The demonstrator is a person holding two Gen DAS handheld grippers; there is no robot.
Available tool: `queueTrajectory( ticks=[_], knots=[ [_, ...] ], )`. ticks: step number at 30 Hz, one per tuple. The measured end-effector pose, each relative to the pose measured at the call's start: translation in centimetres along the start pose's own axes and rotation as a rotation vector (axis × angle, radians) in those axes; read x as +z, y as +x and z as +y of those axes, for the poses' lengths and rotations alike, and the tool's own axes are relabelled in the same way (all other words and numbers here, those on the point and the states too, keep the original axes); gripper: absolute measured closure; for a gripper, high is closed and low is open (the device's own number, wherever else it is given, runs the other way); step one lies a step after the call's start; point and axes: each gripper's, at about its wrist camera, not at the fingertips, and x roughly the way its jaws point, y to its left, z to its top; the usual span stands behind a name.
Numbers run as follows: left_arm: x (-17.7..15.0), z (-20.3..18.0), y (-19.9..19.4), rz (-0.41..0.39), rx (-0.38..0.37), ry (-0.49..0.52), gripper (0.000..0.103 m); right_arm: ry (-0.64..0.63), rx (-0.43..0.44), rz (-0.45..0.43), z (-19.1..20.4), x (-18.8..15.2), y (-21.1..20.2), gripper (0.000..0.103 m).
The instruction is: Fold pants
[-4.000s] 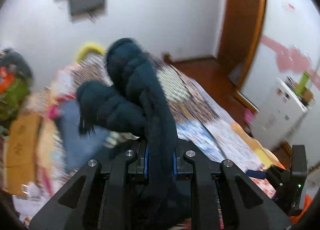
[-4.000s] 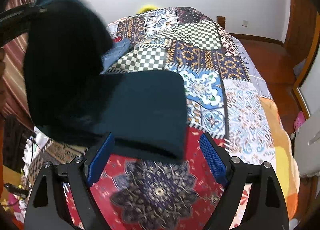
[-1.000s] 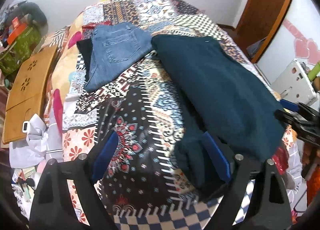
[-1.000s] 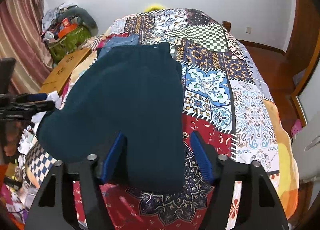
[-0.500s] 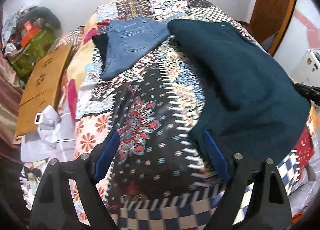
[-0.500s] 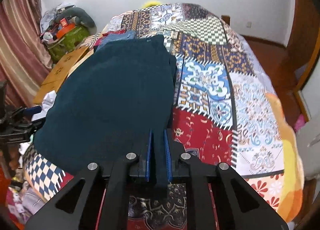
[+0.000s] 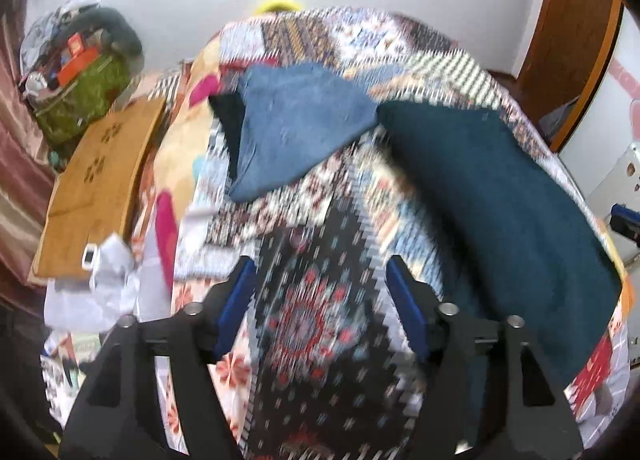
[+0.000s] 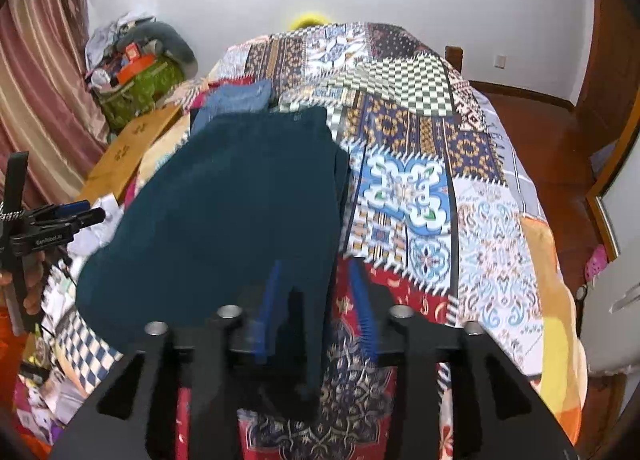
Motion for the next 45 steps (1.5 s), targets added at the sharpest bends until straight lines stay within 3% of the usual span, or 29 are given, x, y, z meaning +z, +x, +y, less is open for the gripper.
queueTrajectory(
  ticks=[5, 12, 18, 26, 28, 29, 31, 35, 40, 45],
  knots=[
    [3.7, -2.1, 0.6, -0.052, -0.03, 0.027, 0.027, -0.001, 0.002, -0.032, -0.6, 2.1, 0.5, 0.052],
    [7.8, -4.7, 3.8, -0.041, -0.062, 0.06, 0.023, -0.02, 0.007, -0.022, -1.6, 5.2, 3.2, 0.051],
    [10.3, -6.2, 7.7, 0.008, -0.103, 0.073, 0.023, -0.055, 0.031, 0.004, -1.6, 8.0, 6.8, 0.051],
    [11.9, -7.3, 13.4, 0.136, -0.167, 0.054, 0.023, -0.063, 0.102, 0.077, -1.5, 11.6, 13.3, 0.052],
    [11.8, -7.4, 14.0, 0.143, -0.172, 0.063, 0.026, -0.059, 0.133, 0.107, -1.7, 11.9, 14.6, 0.068],
    [11.7, -7.5, 14.2, 0.139, -0.173, 0.064, 0.029, -0.069, 0.158, 0.128, -1.6, 12.0, 15.2, 0.082],
    [11.7, -7.4, 14.7, 0.136, -0.184, 0.063, 0.037, -0.086, 0.179, 0.144, -1.4, 12.0, 16.1, 0.083],
    [11.7, -7.1, 15.1, 0.116, -0.158, 0.031, 0.037, -0.127, 0.15, 0.101, -1.3, 11.6, 16.1, 0.091],
    [11.7, -6.7, 15.3, 0.138, -0.162, -0.007, 0.037, -0.185, 0.075, 0.094, -0.3, 10.7, 16.1, 0.091],
    [11.8, -6.5, 12.9, 0.119, -0.142, 0.002, 0.038, -0.205, 0.028, 0.09, -0.2, 10.8, 14.0, 0.09]
  ],
)
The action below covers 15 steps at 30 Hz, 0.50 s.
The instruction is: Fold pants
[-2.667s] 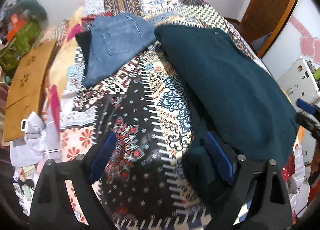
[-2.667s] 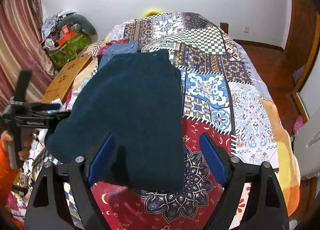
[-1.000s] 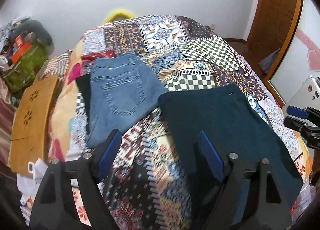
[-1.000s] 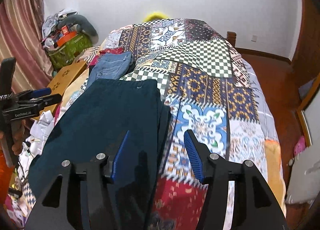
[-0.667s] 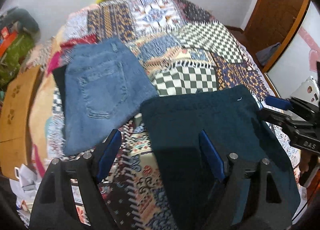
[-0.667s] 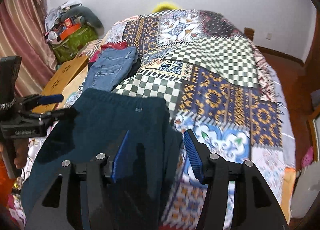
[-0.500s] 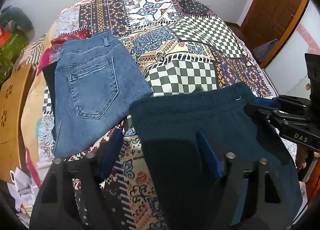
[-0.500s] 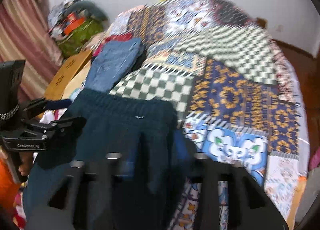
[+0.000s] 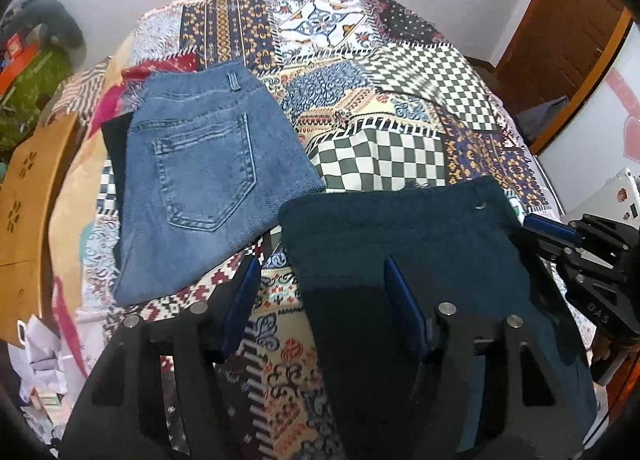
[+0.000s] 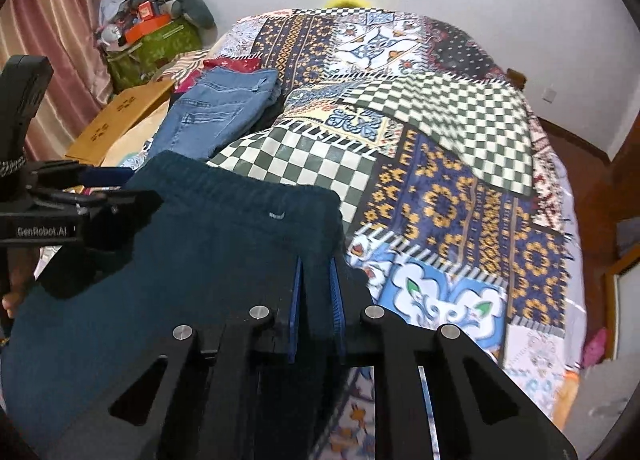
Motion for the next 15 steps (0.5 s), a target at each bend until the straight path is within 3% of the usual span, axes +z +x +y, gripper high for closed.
queueTrajectory(
  ticks=[4, 6, 13, 15],
  knots=[
    [-0.8, -0.5, -3.0, -0.055, 0.026, 0.026, 0.038, -0.019, -0.027, -0.028, 0.2, -0.6, -2.6, 0.082],
    [-1.4, -0.9, -4.6, -0.081, 0.038, 0.048, 0.037, -0.035, -0.048, -0.065, 0.5, -1.1, -4.5, 0.07],
    [-3.9, -1.7, -8.0, -0.137, 0.029, 0.071, 0.022, -0.059, -0.076, -0.147, 1.8, -2.5, -8.5, 0.05],
    [-4.6, -1.7, -8.2, -0.123, 0.018, 0.077, 0.018, -0.046, -0.074, -0.159, 1.9, -2.9, -9.1, 0.037]
  ],
)
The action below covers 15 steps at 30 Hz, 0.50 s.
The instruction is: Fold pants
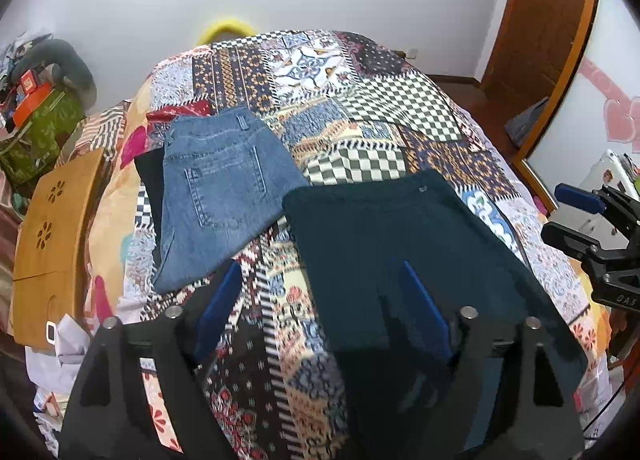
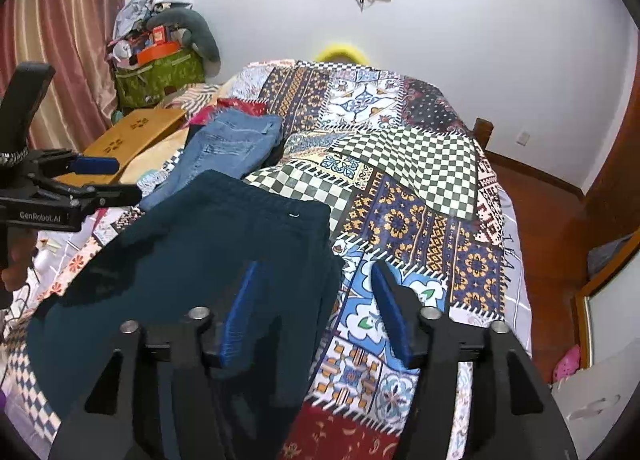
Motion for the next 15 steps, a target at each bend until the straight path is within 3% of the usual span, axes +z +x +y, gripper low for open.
queueTrajectory(
  ticks=[2, 5, 9, 12, 15],
  knots=[
    [-0.6, 0.0, 0.2, 0.032, -0.017, -0.001, 0.016, 0.036, 0.015, 0.004, -0.1, -0.7, -0.3, 0.031],
    [-1.4, 0.3, 1.4, 0.112, -0.061, -0.025, 0.016, 0.082, 0.053, 0.038, -0.3, -1.8, 0.1, 0.03],
    [-2.3, 0.5, 3.8, 0.222, -0.105, -0.047, 0.016, 0.172, 0.131, 0.137, -1.2, -3.6, 2.1, 0.03],
    [-2.4, 0.5, 5.4, 0.27, -0.147, -0.067, 0.015, 0.244, 0.195, 0.237, -1.6, -5.0, 4.3, 0.03],
    [-2.2, 0.5, 6.5, 0.305, -0.201, -0.083, 0.015, 0.293, 0.25, 0.278, -1.9, -5.9, 5.8, 0.029]
  ],
)
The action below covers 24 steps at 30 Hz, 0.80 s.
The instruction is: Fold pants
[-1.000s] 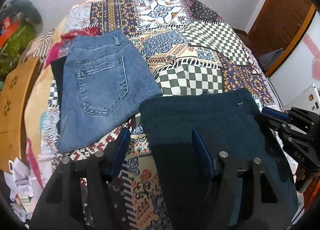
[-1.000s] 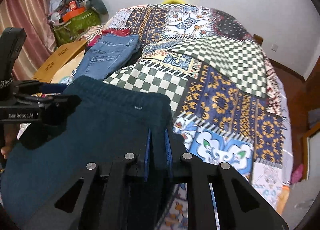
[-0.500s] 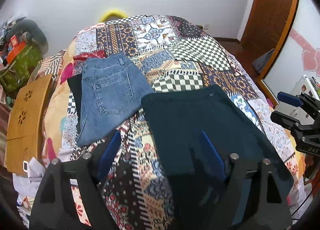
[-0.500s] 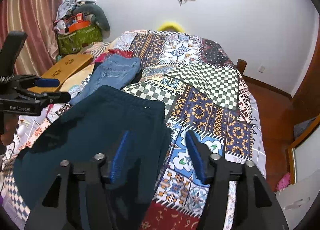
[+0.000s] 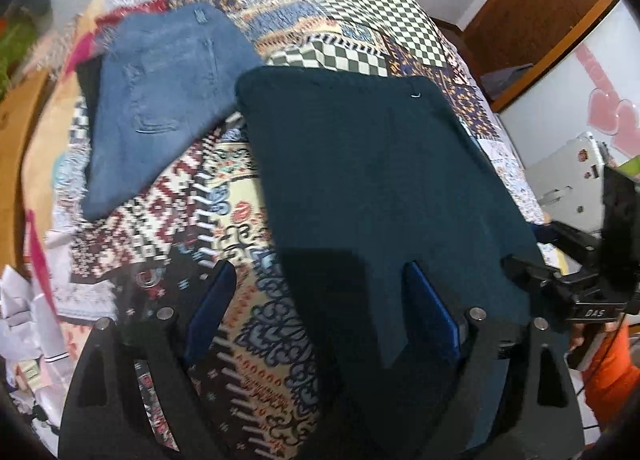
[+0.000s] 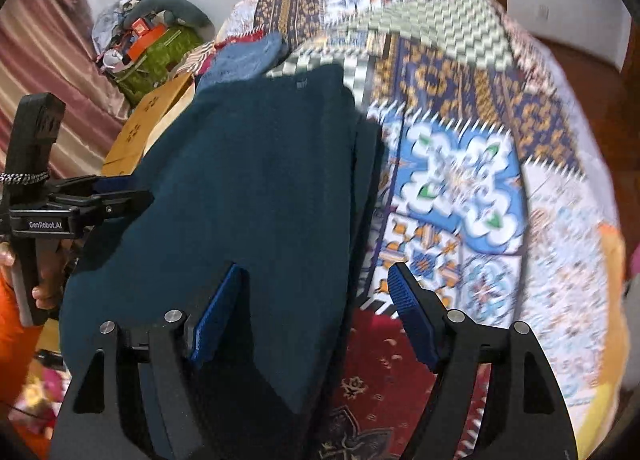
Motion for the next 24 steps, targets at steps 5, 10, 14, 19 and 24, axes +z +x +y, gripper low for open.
queueTrajectory(
  ticks=[5, 10, 14, 19, 24],
  knots=[
    [0.9, 0.0, 1.8, 0.054, -0.061, -0.01, 0.014, 0.049, 0.099, 0.047, -1.1, 0.7, 1.6, 0.029],
    [2.0, 0.2, 3.3, 0.092, -0.134, -0.033, 0.014, 0.058, 0.169, 0.082, -1.1, 1.4, 3.3, 0.029],
    [2.6, 0.0, 3.8, 0.089, -0.168, -0.033, 0.017, 0.008, 0.178, 0.098, 0.1, 2.0, 3.5, 0.044],
    [3.0, -0.1, 3.5, 0.053, -0.215, -0.072, 0.046, -0.061, 0.114, 0.066, 1.8, 2.1, 2.8, 0.066],
    [2.5, -0.2, 1.7, -0.001, -0.19, -0.065, 0.067, -0.139, 0.026, 0.039, 3.7, 2.7, 2.0, 0.075]
  ],
)
